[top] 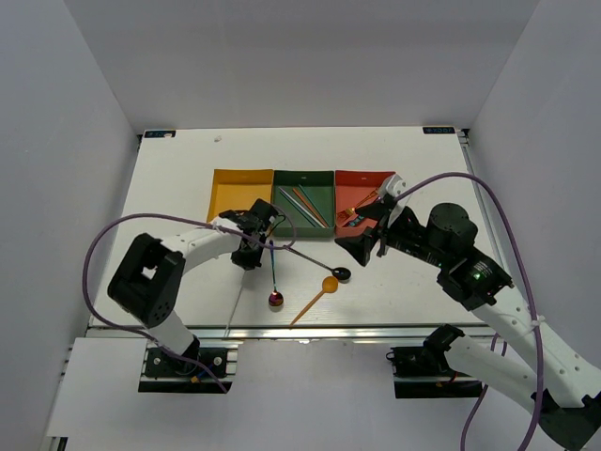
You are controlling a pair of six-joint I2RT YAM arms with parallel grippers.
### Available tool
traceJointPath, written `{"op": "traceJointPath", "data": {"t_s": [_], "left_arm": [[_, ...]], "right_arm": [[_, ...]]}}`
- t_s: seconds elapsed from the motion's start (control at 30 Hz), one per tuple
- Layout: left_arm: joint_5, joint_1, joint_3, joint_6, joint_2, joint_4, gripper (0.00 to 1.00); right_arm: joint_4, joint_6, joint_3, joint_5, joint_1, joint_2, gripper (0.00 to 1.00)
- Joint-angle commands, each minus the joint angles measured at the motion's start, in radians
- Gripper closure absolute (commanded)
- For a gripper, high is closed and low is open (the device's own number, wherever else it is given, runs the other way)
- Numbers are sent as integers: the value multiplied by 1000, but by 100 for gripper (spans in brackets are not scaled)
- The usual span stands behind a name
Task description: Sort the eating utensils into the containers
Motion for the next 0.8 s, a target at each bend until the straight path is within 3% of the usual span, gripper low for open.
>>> {"op": "traceJointPath", "data": {"t_s": [0.0,0.27,0.5,0.6,0.67,0.77], "left_arm": [[56,-9,60,-45,-129,-71,100],[67,-9,230,-114,-270,-50,100],[54,-8,454,-286,-117,145,100],[22,-9,598,-268,-11,61,100],[-7,-11,588,-245,-14,13,91],[-2,-25,456,-212,-115,49,75]], "right_arm": [[4,20,49,48,7,2,11],[-44,115,115,227,5,64,11],[-82,181,174,394,5,98,11],[-117,177,198,384,3,110,11],[-130,177,203,378,3,107,11],[-136,180,181,393,3,94,11]]}}
